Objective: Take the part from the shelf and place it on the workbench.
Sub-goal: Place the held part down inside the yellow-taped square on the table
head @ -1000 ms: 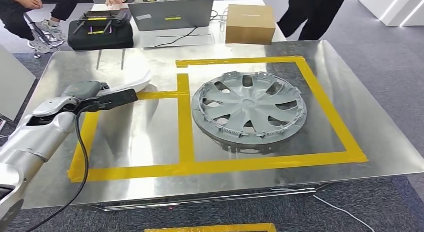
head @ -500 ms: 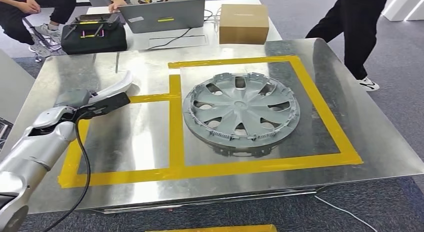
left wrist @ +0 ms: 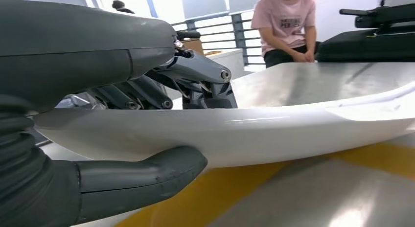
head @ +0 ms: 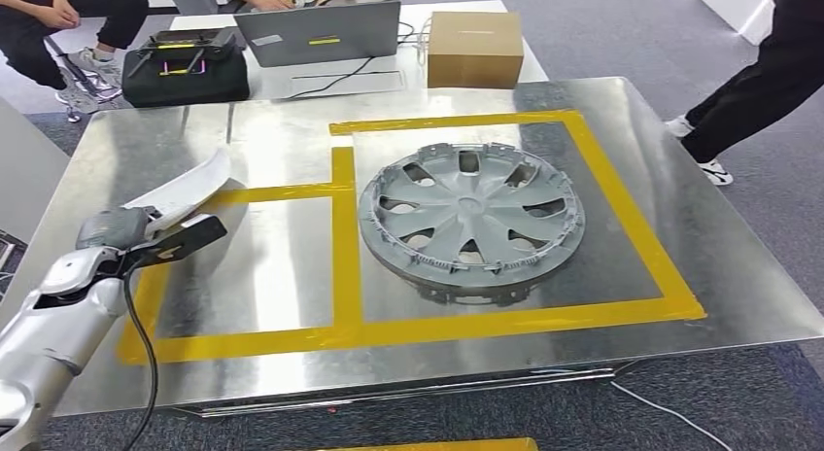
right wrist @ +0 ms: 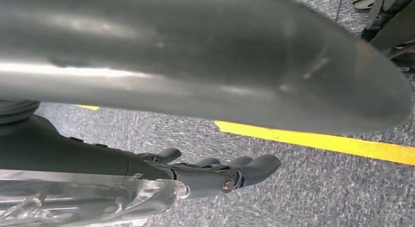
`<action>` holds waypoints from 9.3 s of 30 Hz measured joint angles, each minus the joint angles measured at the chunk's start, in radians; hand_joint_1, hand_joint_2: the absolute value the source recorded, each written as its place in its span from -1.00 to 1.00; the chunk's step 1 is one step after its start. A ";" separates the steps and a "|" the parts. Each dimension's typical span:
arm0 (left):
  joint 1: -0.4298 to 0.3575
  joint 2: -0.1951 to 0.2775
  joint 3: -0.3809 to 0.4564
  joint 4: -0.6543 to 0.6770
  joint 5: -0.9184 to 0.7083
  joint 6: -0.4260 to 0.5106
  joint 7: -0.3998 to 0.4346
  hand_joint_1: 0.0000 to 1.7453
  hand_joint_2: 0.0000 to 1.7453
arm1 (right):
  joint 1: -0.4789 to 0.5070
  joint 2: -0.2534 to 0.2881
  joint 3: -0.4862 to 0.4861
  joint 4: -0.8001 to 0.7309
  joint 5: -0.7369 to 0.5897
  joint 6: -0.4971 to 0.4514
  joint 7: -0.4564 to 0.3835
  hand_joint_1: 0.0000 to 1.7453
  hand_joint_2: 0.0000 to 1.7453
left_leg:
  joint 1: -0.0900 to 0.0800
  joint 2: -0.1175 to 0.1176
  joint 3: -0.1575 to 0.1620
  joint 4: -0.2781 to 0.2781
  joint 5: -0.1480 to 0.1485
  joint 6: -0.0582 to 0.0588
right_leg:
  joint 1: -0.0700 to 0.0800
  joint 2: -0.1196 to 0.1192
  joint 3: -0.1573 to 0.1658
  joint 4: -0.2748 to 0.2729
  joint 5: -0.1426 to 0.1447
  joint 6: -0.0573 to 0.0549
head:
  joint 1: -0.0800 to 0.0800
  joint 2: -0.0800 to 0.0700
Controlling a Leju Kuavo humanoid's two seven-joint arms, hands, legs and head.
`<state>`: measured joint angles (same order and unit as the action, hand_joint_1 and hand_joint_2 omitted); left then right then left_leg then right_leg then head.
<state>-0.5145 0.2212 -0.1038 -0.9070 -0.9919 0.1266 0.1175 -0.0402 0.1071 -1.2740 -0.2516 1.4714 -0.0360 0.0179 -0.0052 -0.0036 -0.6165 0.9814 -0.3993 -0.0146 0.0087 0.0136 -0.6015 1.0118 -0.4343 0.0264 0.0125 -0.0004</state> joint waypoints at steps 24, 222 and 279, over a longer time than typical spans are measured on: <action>0.315 -0.015 0.036 -0.334 0.057 -0.078 -0.094 1.00 1.00 | 0.004 0.021 -0.043 -0.004 -0.018 0.000 -0.009 -1.00 -1.00 | 0.000 0.000 0.007 0.000 -0.003 0.001 | 0.000 0.000 0.009 -0.004 -0.001 0.001 | 0.000 0.000; 0.520 -0.066 0.006 -0.645 0.108 0.067 -0.204 -1.00 -1.00 | -0.007 0.037 -0.054 -0.006 0.026 -0.005 -0.002 -1.00 -1.00 | 0.000 -0.005 0.023 -0.002 -0.010 0.004 | 0.000 -0.005 0.029 -0.012 -0.007 0.006 | 0.000 0.000; 0.698 0.011 0.845 -0.843 0.195 0.246 -0.468 -1.00 -1.00 | -0.002 0.038 -0.073 -0.006 0.006 -0.031 0.008 -1.00 -1.00 | 0.002 -0.004 0.023 -0.002 -0.014 -0.002 | 0.002 -0.003 0.029 -0.012 -0.012 0.001 | 0.000 0.000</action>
<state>0.1833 0.2326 0.7408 -1.7496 -0.7971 0.3726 -0.3503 -0.0422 0.1453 -1.3469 -0.2571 1.4772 -0.0665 0.0261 -0.0035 -0.0076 -0.5933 0.9789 -0.4137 -0.0162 0.0104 0.0107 -0.5725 0.9995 -0.4460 0.0279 0.0123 -0.0004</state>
